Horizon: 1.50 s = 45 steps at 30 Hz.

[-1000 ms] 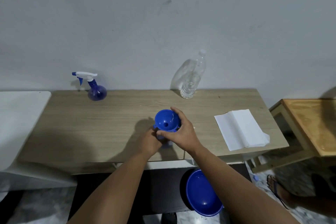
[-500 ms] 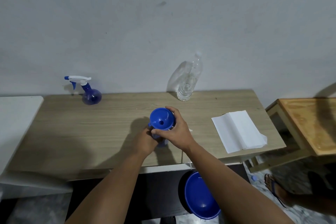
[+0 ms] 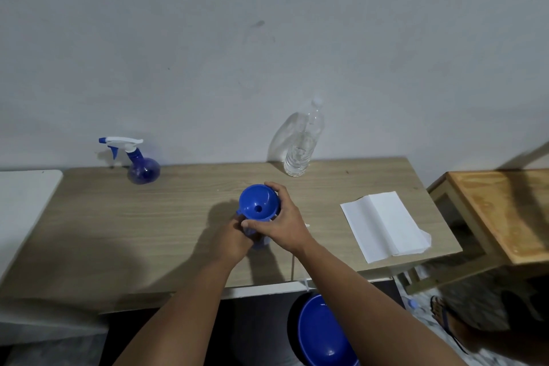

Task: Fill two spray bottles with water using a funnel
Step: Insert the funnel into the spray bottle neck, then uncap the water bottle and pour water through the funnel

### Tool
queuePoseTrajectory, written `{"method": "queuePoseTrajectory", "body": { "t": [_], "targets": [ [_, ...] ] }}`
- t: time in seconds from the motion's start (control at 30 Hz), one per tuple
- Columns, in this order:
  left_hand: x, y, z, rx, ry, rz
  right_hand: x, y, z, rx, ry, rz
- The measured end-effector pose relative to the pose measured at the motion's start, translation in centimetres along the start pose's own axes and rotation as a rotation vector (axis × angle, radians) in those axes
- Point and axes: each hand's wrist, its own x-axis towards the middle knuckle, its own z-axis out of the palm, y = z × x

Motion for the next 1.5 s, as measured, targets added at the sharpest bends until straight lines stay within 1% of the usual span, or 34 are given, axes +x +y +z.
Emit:
{"method": "queuePoseTrajectory", "body": {
  "t": [0.17, 0.27, 0.33, 0.4, 0.47, 0.5, 0.57, 0.63, 0.7, 0.83, 0.97, 1.07, 1.2, 1.4, 1.5],
  "targets": [
    [-0.2, 0.2, -0.5, 0.061, 0.014, -0.048, 0.4, -0.2, -0.5, -0.032, -0.026, 0.045],
    [-1.6, 0.9, -2.2, 0.200, -0.060, -0.030, 0.6, -0.3, -1.6, -0.013, -0.013, 0.054],
    [-2.3, 1.0, -3.9, 0.305, -0.063, -0.028, 0.8, -0.5, -2.5, 0.013, 0.019, 0.051],
    [-1.3, -0.3, -5.5, 0.339, 0.014, -0.053, 1.2, -1.0, -3.5, 0.034, 0.082, 0.038],
    [1.1, -1.5, -6.9, 0.286, 0.124, -0.092, 2.0, -1.6, -4.7, 0.027, 0.191, 0.026],
    [2.5, -1.0, -7.4, 0.249, 0.178, -0.103, 2.4, -2.1, -5.4, 0.030, 0.258, 0.021],
    [2.5, 4.8, -8.6, 0.147, 0.271, -0.080, 3.6, -3.2, -6.9, 0.036, 0.372, 0.021],
    [3.9, 9.5, -8.9, 0.072, 0.302, -0.016, 5.2, -4.3, -8.7, 0.015, 0.447, 0.016],
    [5.7, 13.2, -8.5, 0.062, 0.269, 0.046, 7.1, -5.4, -10.4, -0.035, 0.503, -0.004],
    [9.2, 19.0, -6.3, 0.097, 0.120, 0.115, 11.8, -7.7, -12.9, -0.161, 0.542, -0.029],
    [13.4, 22.8, -3.0, 0.153, -0.017, 0.124, 16.6, -8.7, -14.2, -0.294, 0.428, 0.025],
    [15.9, 23.7, -1.0, 0.077, -0.028, 0.104, 18.7, -8.0, -14.4, -0.362, 0.371, 0.057],
    [16.9, 24.0, 0.1, -0.018, 0.008, 0.094, 18.4, -6.3, -14.5, -0.317, 0.419, 0.000],
    [14.6, 24.2, 1.1, 0.000, -0.031, 0.138, 14.4, -5.4, -15.1, -0.182, 0.515, -0.049],
    [12.6, 24.6, 1.6, 0.018, -0.064, 0.180, 11.7, -5.7, -15.7, -0.175, 0.565, -0.069]
  ]
}}
